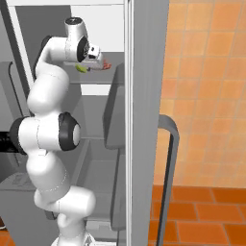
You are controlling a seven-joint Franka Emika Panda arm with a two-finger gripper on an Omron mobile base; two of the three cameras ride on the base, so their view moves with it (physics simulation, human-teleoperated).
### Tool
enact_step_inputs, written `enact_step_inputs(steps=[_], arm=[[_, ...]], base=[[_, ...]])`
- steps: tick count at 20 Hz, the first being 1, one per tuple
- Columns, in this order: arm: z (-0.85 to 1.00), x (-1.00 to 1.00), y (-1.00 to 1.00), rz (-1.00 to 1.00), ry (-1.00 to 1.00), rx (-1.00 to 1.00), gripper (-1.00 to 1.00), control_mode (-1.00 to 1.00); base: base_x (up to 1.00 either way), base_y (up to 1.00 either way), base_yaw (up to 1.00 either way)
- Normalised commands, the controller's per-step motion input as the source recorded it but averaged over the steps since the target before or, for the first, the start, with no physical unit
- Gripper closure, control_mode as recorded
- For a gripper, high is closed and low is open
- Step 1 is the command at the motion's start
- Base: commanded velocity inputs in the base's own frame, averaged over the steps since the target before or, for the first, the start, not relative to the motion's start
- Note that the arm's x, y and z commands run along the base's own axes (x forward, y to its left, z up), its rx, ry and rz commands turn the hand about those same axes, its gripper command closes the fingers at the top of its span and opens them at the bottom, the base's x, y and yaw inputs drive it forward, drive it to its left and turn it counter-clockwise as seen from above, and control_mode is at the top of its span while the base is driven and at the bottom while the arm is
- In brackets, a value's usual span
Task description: Place one lemon wedge and one steak in each tupperware on the nearby counter, to pack two identical lunches.
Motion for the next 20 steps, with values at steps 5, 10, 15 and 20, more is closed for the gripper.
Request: enact_step_inputs(steps=[5, 10, 15, 20], arm=[[-0.64, -0.72, -0.01, 0.00, -0.19, 0.03, 1.00, -1.00], [-0.78, -0.24, 0.00, 0.00, -0.40, 0.12, 1.00, -1.00], [0.49, -0.51, -0.21, 0.05, -0.15, 0.03, 1.00, -1.00], [0.82, -0.92, -0.43, 0.11, 0.03, 0.00, 1.00, -1.00]], base=[[0.00, 0.00, 0.00], [0.00, 0.00, 0.00], [0.00, 0.00, 0.00], [0.00, 0.00, 0.00]])
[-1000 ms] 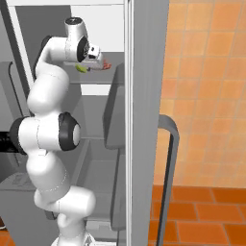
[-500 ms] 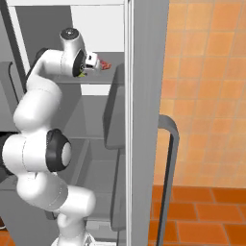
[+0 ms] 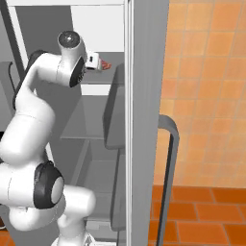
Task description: Place one lemon wedge and one steak in each tupperware on the nearby counter, to pack two identical lunches.
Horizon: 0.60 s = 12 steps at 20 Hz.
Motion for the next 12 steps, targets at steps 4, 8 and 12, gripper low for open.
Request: enact_step_inputs(steps=[4, 8, 12], arm=[[0.45, -0.99, -0.38, 0.10, -0.01, 0.00, 1.00, -1.00], [-0.05, -1.00, -0.16, 0.07, -0.09, -0.02, 1.00, -1.00], [-0.22, -1.00, 0.00, 0.03, -0.06, -0.09, 1.00, -1.00]], base=[[0.00, 0.00, 0.00], [0.00, 0.00, 0.00], [0.00, 0.00, 0.00]])
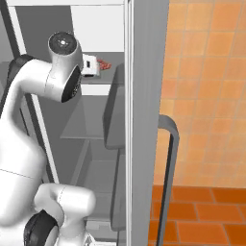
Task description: Place one lemon wedge and one steak in each tupperware on the nearby counter, to pack two identical lunches.
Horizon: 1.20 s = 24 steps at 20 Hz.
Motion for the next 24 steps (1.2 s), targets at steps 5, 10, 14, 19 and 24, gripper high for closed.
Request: enact_step_inputs(steps=[5, 10, 14, 19, 24], arm=[[-0.31, -1.00, 0.00, 0.00, 0.00, -0.07, 1.00, -1.00], [-0.12, -0.99, -0.05, -0.01, 0.03, 0.00, 1.00, -1.00], [-0.16, -0.96, -0.09, -0.03, 0.07, 0.01, 1.00, -1.00], [-0.09, -0.55, -0.01, 0.00, 0.02, 0.01, 1.00, 1.00], [0.00, 0.00, 0.00, 0.00, 0.00, 0.00, 1.00, 1.00]], base=[[0.00, 0.00, 0.00], [0.00, 0.00, 0.00], [0.00, 0.00, 0.00], [-0.32, 0.04, 0.00], [-0.72, 0.83, -0.04]])
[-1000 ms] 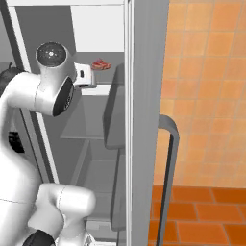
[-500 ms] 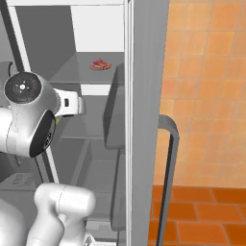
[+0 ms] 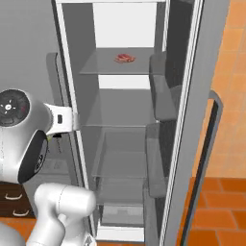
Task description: Place one lemon wedge and one steak in each tupperware on the nearby counter, to pack two identical lunches.
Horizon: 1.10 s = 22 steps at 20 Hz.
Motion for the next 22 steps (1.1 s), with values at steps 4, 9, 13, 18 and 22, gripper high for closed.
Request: enact_step_inputs(steps=[4, 9, 13, 18, 22], arm=[[0.00, 0.00, 0.00, 0.00, 0.00, 0.00, 1.00, 1.00], [0.00, 0.00, 0.00, 0.00, 0.00, 0.00, 1.00, 1.00], [0.00, 0.00, 0.00, 0.00, 0.00, 0.00, 1.00, 1.00], [0.00, 0.00, 0.00, 0.00, 0.00, 0.00, 1.00, 1.00], [0.00, 0.00, 0.00, 0.00, 0.00, 0.00, 1.00, 1.00]], base=[[-0.28, 1.00, 0.00], [-0.19, 1.00, 0.00], [-0.16, 1.00, 0.00], [-0.07, 1.00, 0.00], [-0.01, 1.00, 0.00]])
